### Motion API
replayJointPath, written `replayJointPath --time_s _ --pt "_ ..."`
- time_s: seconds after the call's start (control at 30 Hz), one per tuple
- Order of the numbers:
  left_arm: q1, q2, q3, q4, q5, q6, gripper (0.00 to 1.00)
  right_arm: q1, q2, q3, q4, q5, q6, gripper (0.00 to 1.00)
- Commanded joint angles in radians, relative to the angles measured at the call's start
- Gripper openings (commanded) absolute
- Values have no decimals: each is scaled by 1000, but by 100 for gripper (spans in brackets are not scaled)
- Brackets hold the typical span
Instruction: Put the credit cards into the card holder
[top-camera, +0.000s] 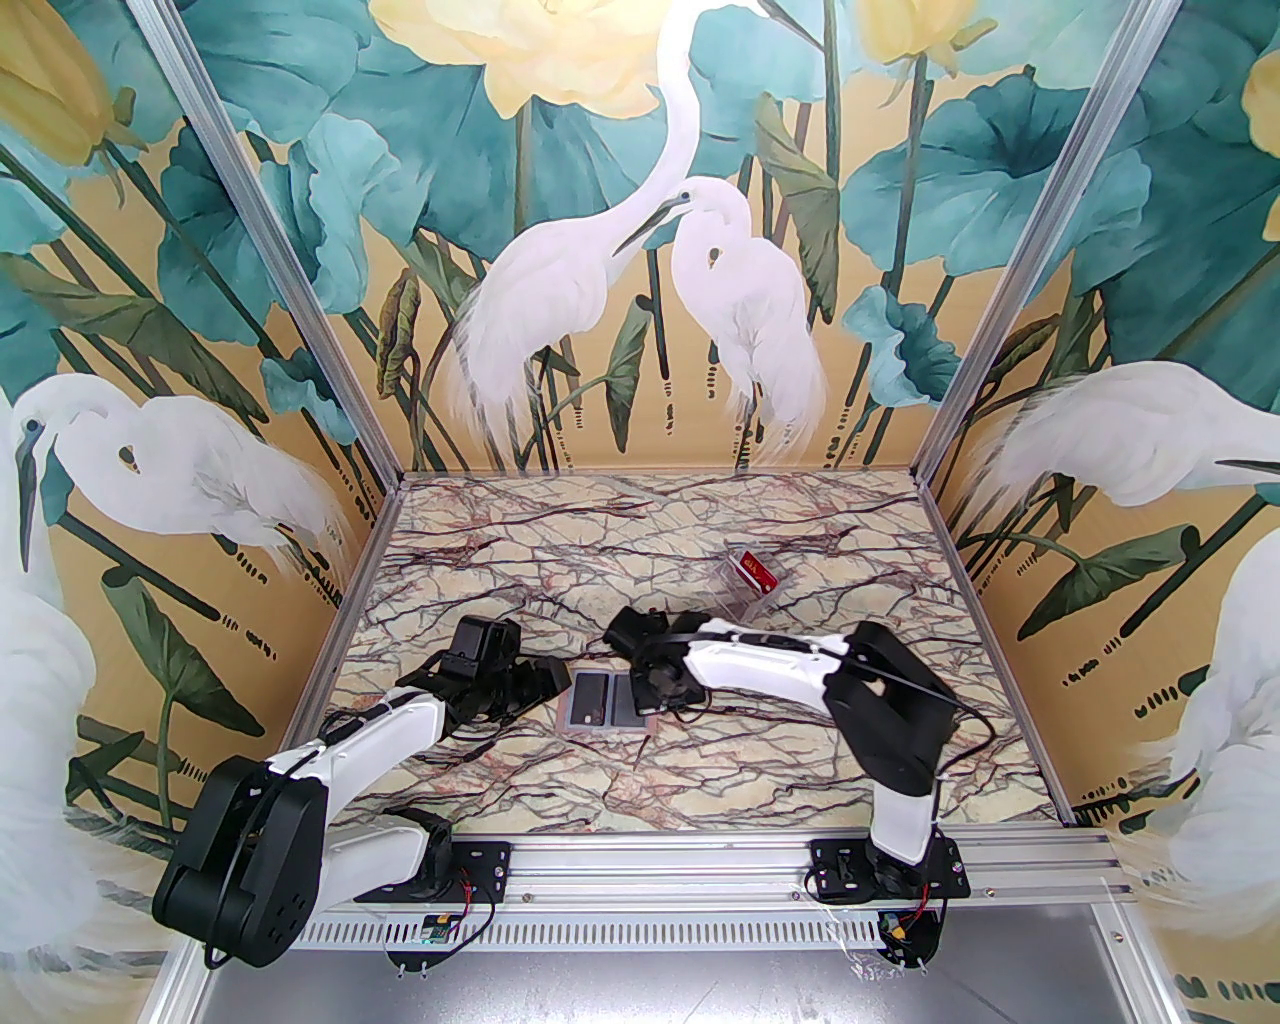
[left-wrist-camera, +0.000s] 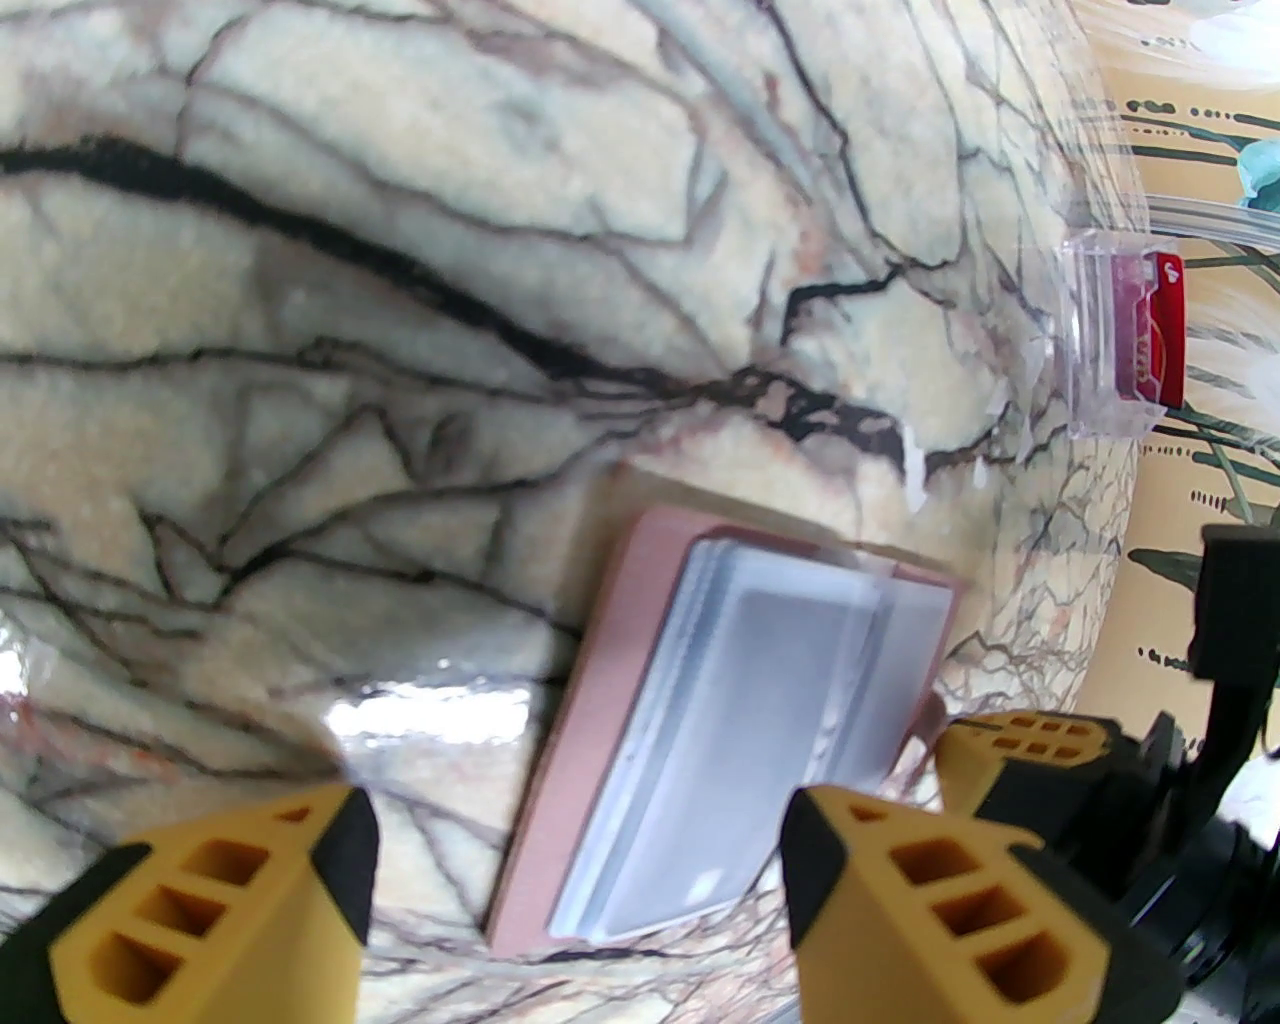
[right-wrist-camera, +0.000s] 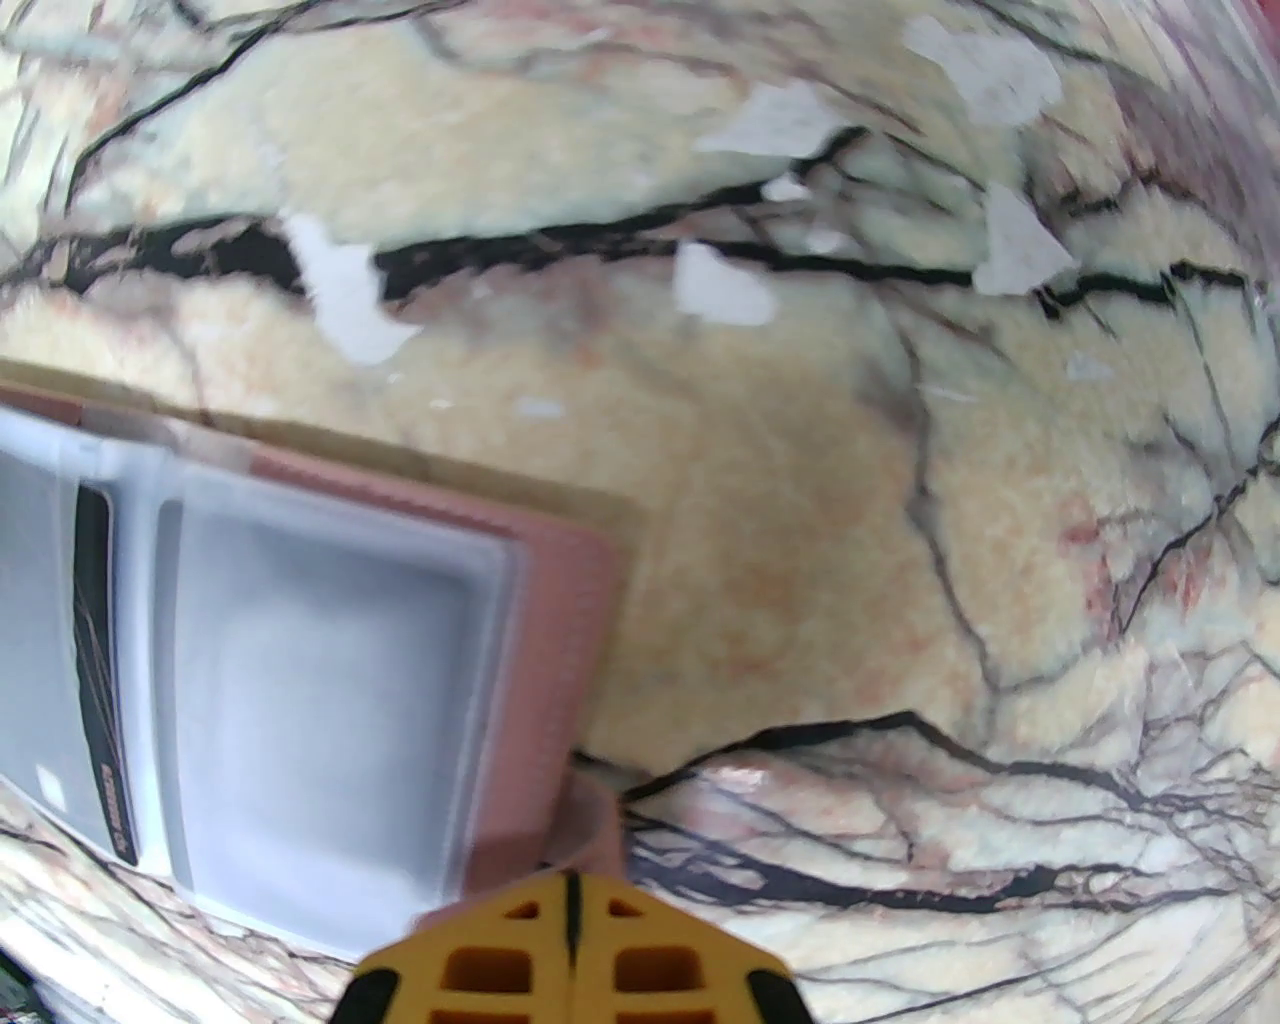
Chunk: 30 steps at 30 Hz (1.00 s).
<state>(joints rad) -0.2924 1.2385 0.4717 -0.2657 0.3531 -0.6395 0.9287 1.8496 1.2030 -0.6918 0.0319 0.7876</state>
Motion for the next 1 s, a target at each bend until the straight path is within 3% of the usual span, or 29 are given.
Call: replayJointPath --time_s 0.0,0.3,0.53,0.87,0.9,0.97 --pt "-34 40 -12 34 -9 -13 72 -28 -32 -57 135 -100 1 0" --pt "-97 123 13 83 6 -32 68 -48 -12 -97 210 -160 11 0" --pt "-125 118 15 193 124 -54 61 -57 2 -112 236 -175 22 0" --pt "-137 110 20 174 112 -50 58 -68 -46 -120 204 -157 24 0" --pt "-137 104 19 167 102 -49 58 -68 -58 -117 189 -145 25 2" --pt "-137 93 22 150 83 -45 59 -65 -87 -104 144 -112 35 17"
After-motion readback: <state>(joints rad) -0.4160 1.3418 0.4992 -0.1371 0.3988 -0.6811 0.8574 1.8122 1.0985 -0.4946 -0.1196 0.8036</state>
